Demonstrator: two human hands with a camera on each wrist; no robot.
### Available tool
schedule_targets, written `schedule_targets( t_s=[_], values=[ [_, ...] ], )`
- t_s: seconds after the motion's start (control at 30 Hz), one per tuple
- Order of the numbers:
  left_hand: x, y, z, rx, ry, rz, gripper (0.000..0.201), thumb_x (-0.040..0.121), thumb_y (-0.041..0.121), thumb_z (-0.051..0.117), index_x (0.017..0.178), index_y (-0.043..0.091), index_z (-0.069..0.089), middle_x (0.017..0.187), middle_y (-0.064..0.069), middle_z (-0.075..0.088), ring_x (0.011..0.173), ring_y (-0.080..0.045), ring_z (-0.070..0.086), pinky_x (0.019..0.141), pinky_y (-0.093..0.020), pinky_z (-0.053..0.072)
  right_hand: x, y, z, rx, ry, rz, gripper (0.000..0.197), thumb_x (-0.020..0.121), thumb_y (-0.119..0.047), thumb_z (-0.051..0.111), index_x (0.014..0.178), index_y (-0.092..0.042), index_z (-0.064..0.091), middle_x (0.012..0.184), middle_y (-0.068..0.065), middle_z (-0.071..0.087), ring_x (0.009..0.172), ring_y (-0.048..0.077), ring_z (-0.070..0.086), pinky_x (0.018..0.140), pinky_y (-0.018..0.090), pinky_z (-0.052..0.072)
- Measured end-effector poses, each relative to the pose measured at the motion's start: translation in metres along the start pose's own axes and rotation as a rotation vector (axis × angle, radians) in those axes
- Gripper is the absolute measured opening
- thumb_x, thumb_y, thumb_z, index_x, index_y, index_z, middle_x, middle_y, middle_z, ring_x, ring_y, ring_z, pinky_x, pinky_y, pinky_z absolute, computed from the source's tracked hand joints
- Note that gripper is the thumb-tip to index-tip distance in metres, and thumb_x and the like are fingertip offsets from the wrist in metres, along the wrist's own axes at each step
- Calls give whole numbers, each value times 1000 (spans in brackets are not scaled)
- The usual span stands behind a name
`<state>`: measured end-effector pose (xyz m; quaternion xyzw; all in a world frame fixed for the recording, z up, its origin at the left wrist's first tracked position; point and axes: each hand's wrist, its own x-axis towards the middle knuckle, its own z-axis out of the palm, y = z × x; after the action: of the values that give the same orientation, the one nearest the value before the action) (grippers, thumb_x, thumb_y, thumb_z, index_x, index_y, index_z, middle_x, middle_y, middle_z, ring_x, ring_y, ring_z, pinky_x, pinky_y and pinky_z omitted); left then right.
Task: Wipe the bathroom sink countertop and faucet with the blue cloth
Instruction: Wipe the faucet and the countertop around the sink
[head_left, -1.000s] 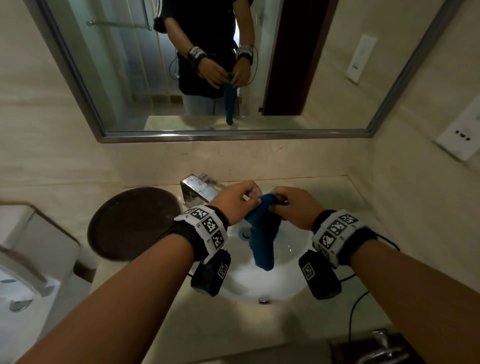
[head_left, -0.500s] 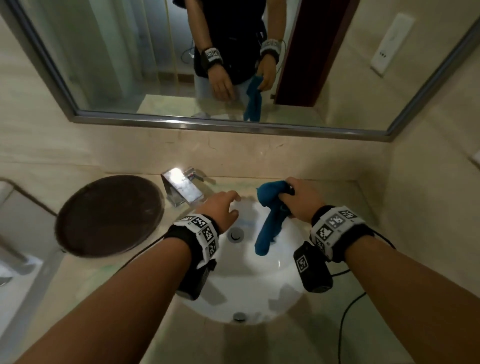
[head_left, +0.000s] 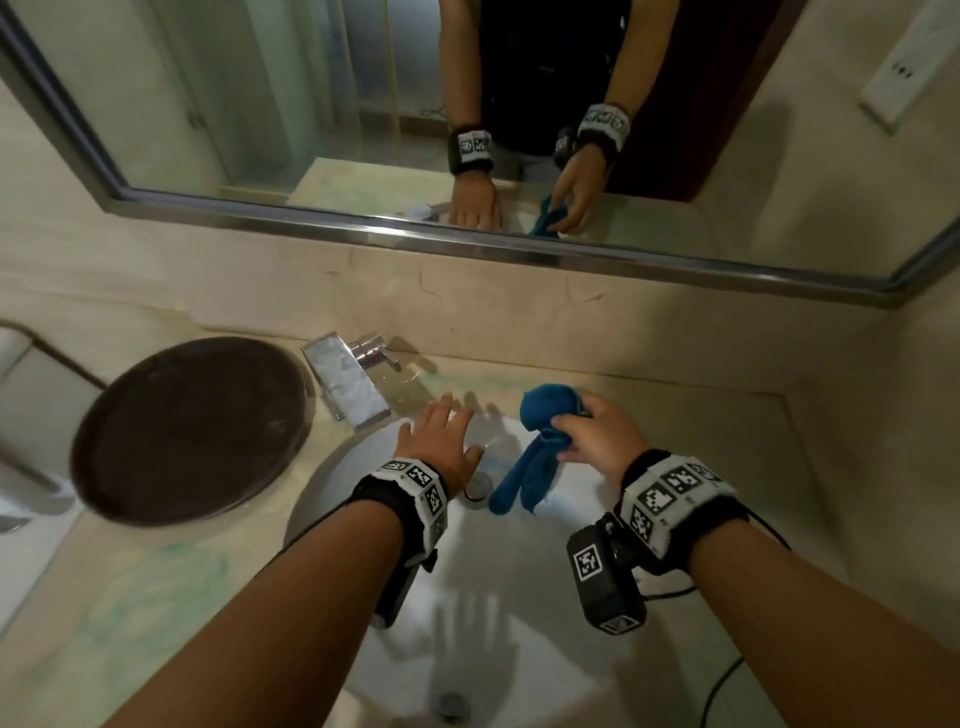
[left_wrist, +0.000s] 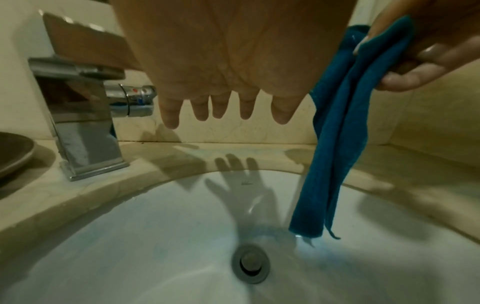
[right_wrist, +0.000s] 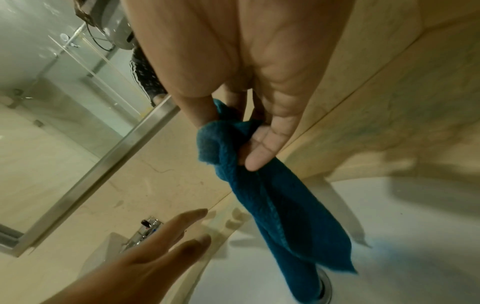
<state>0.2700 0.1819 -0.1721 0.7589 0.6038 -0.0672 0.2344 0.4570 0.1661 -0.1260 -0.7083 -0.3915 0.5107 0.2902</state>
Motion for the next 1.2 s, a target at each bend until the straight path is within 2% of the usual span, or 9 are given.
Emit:
schedule_targets(
  t_s=[0.17, 0.3, 0.47, 0.57, 0.77, 0.9, 1.03, 1.1, 1.2],
  values=[
    [24, -23, 5, -3, 33, -51, 68, 96, 42, 40, 150, 22, 5, 159, -3, -4, 146, -26, 3, 116, -49, 15, 25, 2, 14, 20, -53, -63, 38, 79, 0, 67, 116, -1, 55, 106, 15, 61, 102, 30, 61, 78, 33, 54],
    [40, -38, 8, 20, 41, -59, 69, 97, 40, 39, 150, 20, 0, 158, -4, -8, 146, -27, -2, 114, -49, 16, 46, 1, 30, -66, -2, -160, 47, 72, -1, 72, 116, -7, 54, 110, 10, 64, 102, 25, 61, 92, 40, 49],
    [58, -48, 14, -46, 5, -84, 64, 100, 37, 31, 150, 22, -6, 156, -3, -22, 145, -23, -15, 116, -43, -2, 68, -4, 52, -54, -22, -263, 42, 78, 5, 65, 112, -15, 50, 112, 2, 58, 100, 18, 59, 86, 32, 49],
    [67, -53, 21, -14, 21, -96, 62, 101, 36, 24, 149, 22, -13, 154, -5, -27, 144, -25, -19, 114, -44, -10, 81, -5, 66, -71, -78, -308, 48, 83, 9, 55, 124, -14, 48, 122, 7, 53, 106, 21, 58, 88, 33, 50],
    [90, -71, 46, -114, 124, -99, 64, 100, 41, 24, 149, 24, -14, 154, -4, -28, 141, -22, -26, 110, -35, -20, 108, -2, 83, -458, -81, -464, 56, 87, 5, 45, 137, -20, 42, 134, 7, 50, 122, 21, 47, 105, 35, 39],
    [103, -78, 59, -71, 166, -118, 61, 100, 42, 18, 150, 23, -11, 155, -8, -24, 142, -24, -24, 108, -35, -23, 120, 3, 90, -825, -58, -591, 59, 87, 1, 43, 142, -19, 35, 144, 4, 35, 132, 22, 27, 112, 26, 20],
    [107, -84, 67, -84, 281, -76, 78, 78, 50, -4, 151, 21, 0, 157, -10, -13, 128, -9, -43, 93, -23, -41, 129, 15, 97, -1022, -108, -571, 69, 89, -9, 49, 148, -20, 15, 152, 4, 13, 139, 24, 15, 116, 31, 18],
    [108, -83, 70, -34, 263, -83, 68, 86, 47, 1, 150, 24, -7, 155, -9, -21, 126, -10, -42, 88, -24, -42, 133, 24, 104, -931, -92, -493, 62, 92, -15, 48, 146, -23, 19, 151, 4, 15, 136, 24, 23, 115, 35, 24],
    [111, -83, 74, -18, 265, -135, 62, 92, 47, 3, 148, 28, -13, 153, -6, -29, 133, -18, -35, 89, -29, -41, 137, 28, 114, -566, 63, -449, 37, 91, -25, 52, 126, -25, 39, 131, 3, 38, 117, 21, 46, 102, 37, 40]
  ],
)
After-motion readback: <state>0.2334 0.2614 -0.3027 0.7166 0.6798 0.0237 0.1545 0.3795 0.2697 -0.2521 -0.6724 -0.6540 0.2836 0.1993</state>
